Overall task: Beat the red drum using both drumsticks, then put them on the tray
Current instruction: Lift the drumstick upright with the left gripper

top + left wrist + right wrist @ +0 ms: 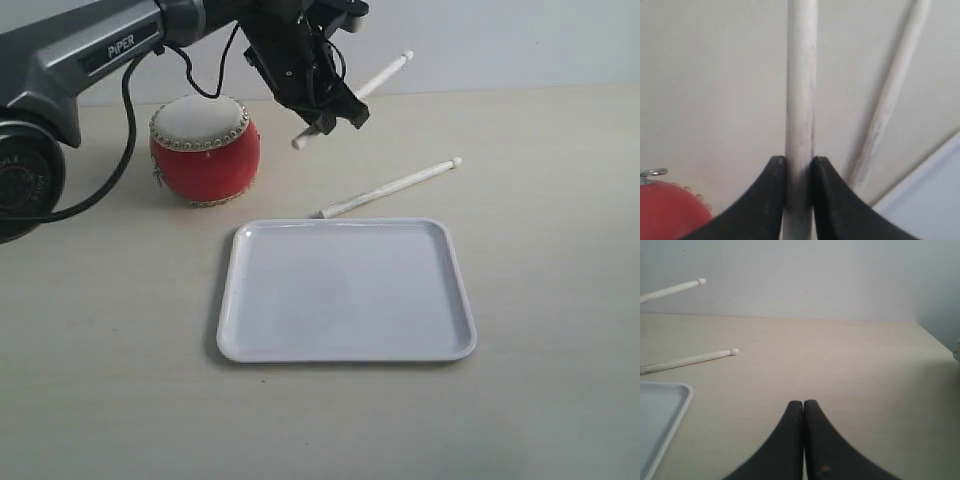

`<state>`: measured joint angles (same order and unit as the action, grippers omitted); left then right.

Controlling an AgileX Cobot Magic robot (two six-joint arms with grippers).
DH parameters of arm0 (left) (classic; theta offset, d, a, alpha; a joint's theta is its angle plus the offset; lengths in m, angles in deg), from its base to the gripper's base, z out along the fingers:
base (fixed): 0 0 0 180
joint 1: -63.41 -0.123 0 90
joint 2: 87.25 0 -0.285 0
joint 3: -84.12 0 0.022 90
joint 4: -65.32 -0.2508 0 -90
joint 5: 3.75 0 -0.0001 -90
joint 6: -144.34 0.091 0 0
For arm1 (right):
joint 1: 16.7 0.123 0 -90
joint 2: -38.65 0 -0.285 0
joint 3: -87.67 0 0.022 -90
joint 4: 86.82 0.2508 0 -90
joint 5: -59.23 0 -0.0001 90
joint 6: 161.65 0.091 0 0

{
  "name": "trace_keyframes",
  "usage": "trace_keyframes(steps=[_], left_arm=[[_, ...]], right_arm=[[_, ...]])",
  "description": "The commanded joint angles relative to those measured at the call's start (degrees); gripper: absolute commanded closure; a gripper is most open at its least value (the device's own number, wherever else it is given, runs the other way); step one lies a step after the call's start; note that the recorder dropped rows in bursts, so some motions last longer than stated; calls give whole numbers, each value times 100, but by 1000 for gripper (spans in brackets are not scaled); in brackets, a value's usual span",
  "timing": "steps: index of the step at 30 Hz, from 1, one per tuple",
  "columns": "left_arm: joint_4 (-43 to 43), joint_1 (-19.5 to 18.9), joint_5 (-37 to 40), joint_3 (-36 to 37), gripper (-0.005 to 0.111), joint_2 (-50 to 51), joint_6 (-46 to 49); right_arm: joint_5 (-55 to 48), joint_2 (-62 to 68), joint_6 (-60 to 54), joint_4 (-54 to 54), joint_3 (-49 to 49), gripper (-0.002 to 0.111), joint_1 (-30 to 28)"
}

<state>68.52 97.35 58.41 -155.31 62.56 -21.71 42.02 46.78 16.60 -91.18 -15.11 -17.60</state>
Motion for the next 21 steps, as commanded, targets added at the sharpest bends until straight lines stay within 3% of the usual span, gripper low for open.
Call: trace_keyframes(steps=[1,8,11,13,17,21], left_arm=[[1181,-14,-56,499,107,-336,606],[2661,-14,-2197,3330,107,-1564,2098],[3883,-14,-3294,4759,107,-2240,3450],[5284,-14,-3881,5553,107,-2730,4911],[8026,-123,-3696,6338,107,-3280,7608],[9481,-475,-2031,6654,107,-3495,8855]], right_arm=[[95,-35,-4,-16,-1,108,-12],[95,-35,-4,-16,-1,108,-12],[213,-35,-464,-389,-1,108,-12],[413,-35,-725,-581,-1,108,-12],[921,-35,-333,383,-1,108,-12],[1907,-35,-74,918,-1,108,-12]])
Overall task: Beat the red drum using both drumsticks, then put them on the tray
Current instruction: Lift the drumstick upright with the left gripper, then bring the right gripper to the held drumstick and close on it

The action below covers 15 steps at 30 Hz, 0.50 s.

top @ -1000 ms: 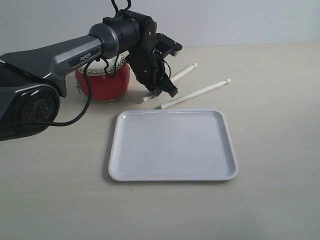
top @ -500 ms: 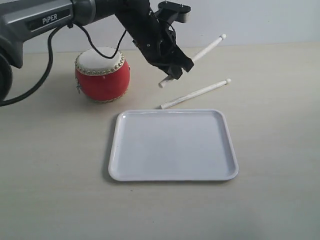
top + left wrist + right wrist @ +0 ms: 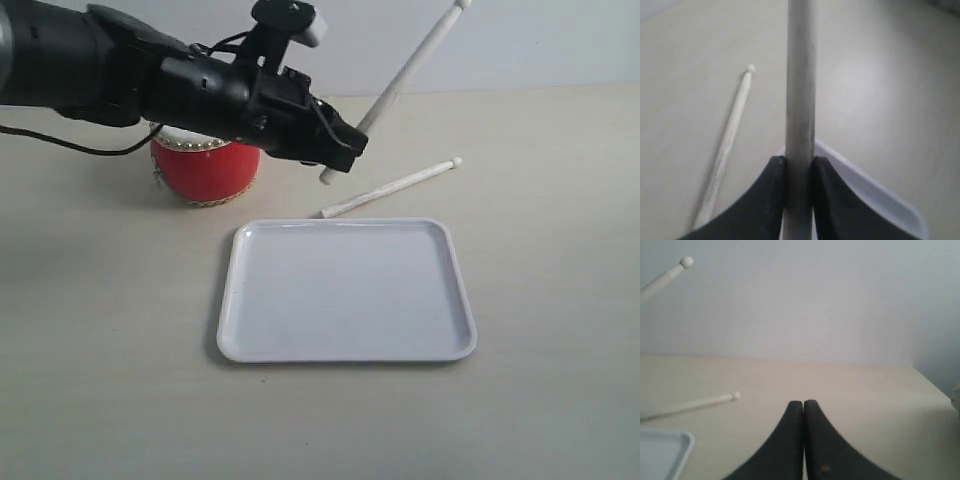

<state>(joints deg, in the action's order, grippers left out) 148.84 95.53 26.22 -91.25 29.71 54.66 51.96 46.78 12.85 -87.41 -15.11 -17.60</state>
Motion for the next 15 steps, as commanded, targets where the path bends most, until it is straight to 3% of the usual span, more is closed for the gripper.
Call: trace_keyframes(steps=[1,4,7,10,15], left_arm=[[1643,-407,1710,289,107,-210,1327],[1643,-660,2538,339,107,-158,1417],[1643,-760,2563,392,107,-148,1630],[1643,-760,2670,403,107,-148,1856],[1643,-760,3159,403,107,-148,2082]], right_arm=[[1049,-35,421,771,-1,108,-12],[1394,-35,753,1395,-1,108,-12],[1731,-35,1261,1844,-1,108,-12],[2474,-35,1581,1628,-1,108,-12],[2579,685,2581,324,-696,108,-12]])
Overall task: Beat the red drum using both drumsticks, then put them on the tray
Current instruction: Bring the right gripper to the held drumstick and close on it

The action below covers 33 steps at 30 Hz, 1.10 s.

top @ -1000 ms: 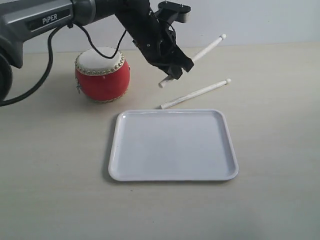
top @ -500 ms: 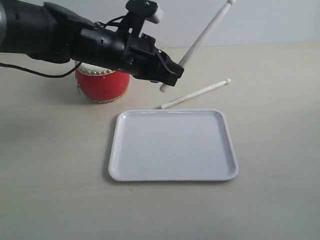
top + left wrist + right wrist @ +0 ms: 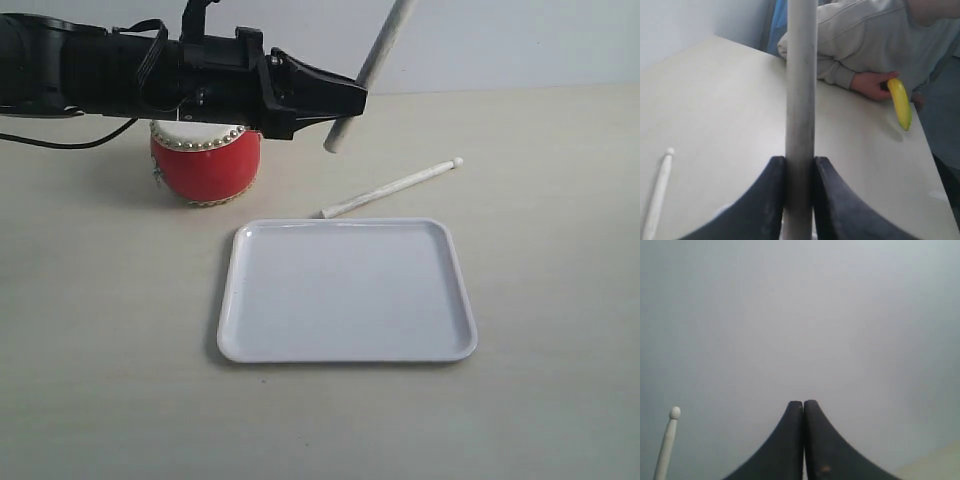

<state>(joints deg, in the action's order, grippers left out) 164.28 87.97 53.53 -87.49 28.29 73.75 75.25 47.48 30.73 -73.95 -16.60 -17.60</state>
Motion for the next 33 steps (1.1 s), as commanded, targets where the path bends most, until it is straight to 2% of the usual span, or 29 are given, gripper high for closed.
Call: trace_keyframes(steps=[1,4,8,12,18,22,27,30,33], left_arm=[[99,-3,458,27,107,-5,173],[99,-3,457,31,107,-5,234],[99,-45,534,31,107,-5,234],[99,-150,953,31,107,-5,234],[99,-463,1068,31,107,-5,244],[99,-638,1203,31,107,-5,260],[99,-637,1206,-4,107,-5,301],[99,-613,1192,-16,107,-5,328],[99,-613,1074,-16,107,-5,341]], right_arm=[[275,962,1090,-1442,-775,108,-12],[390,2245,2167,-2777,-1469,108,-12],[716,4515,4011,-5323,-2540,108,-12],[2223,6598,5548,-7535,-3416,108,-12],[5257,8785,5223,-7714,-4215,108,-12],[5394,9614,4981,-8044,-4660,104,28],[5394,10062,4821,-8485,-5104,80,169],[5394,10058,4721,-8520,-5163,64,489],[5394,10008,4458,-8504,-5163,55,867]])
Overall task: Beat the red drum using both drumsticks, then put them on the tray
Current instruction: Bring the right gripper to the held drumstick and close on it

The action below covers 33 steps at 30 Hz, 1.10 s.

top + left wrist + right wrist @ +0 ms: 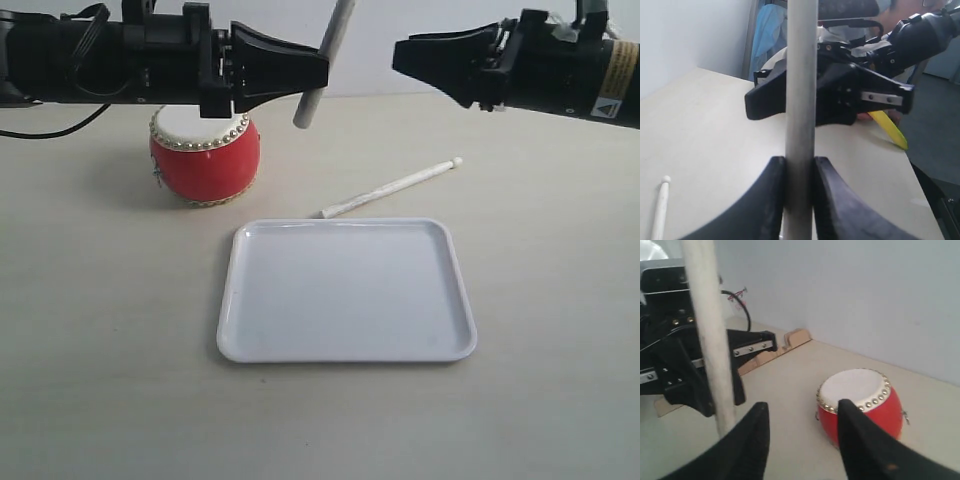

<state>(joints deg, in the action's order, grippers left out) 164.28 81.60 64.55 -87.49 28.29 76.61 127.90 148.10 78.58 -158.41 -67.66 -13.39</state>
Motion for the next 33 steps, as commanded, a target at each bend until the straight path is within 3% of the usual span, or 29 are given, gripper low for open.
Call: trace_keyframes(steps=[1,33], left_arm=[[99,23,-52,-16,107,-5,56],[99,388,90,-39,107,-5,160]], right_arm=[[130,-81,-350,-14,-57,53,548],[130,-286,454,917,-44,53,738]])
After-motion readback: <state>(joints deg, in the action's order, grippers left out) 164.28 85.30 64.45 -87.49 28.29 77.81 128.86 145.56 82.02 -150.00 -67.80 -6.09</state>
